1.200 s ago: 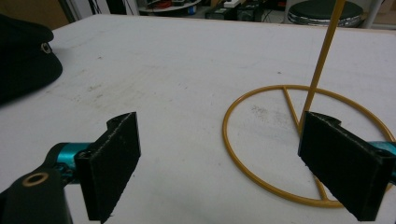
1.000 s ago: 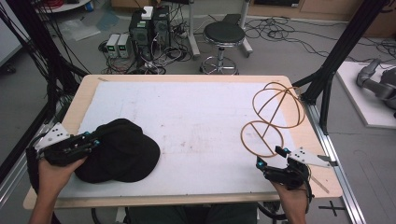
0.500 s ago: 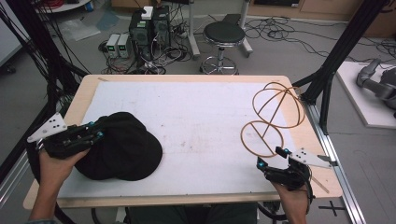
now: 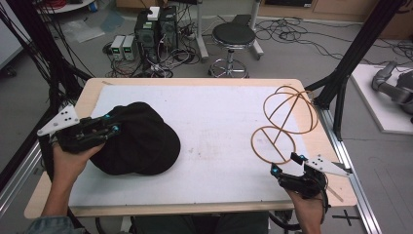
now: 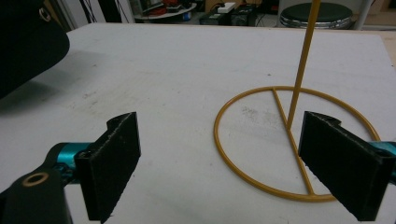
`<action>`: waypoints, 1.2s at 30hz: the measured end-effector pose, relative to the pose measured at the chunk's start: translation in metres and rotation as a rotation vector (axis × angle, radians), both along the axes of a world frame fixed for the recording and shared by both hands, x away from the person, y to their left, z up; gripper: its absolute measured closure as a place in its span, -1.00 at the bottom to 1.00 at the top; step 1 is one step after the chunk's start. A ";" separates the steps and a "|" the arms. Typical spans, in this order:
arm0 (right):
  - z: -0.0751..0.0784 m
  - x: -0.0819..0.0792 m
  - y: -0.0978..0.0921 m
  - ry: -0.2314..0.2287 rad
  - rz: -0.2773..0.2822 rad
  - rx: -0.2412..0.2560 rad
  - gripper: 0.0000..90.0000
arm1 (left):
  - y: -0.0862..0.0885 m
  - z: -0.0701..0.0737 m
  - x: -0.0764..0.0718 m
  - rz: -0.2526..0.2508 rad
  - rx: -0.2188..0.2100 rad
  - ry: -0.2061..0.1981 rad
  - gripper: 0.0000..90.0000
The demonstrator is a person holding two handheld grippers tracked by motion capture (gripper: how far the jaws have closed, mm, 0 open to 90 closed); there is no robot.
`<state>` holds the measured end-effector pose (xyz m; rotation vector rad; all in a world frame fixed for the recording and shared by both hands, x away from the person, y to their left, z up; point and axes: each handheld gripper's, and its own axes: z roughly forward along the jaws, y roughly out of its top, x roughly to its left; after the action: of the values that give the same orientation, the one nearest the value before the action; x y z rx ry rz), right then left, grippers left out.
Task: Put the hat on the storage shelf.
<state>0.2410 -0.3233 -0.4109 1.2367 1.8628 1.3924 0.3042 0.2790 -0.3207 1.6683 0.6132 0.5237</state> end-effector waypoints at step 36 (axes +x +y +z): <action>0.000 -0.002 0.000 0.012 0.009 0.005 -0.71 | -0.093 0.092 0.078 -0.204 -0.162 -0.050 0.54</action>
<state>0.2387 -0.3237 -0.4113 1.2428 1.8761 1.3985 0.3826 0.1862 -0.2288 1.5389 0.4308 0.3579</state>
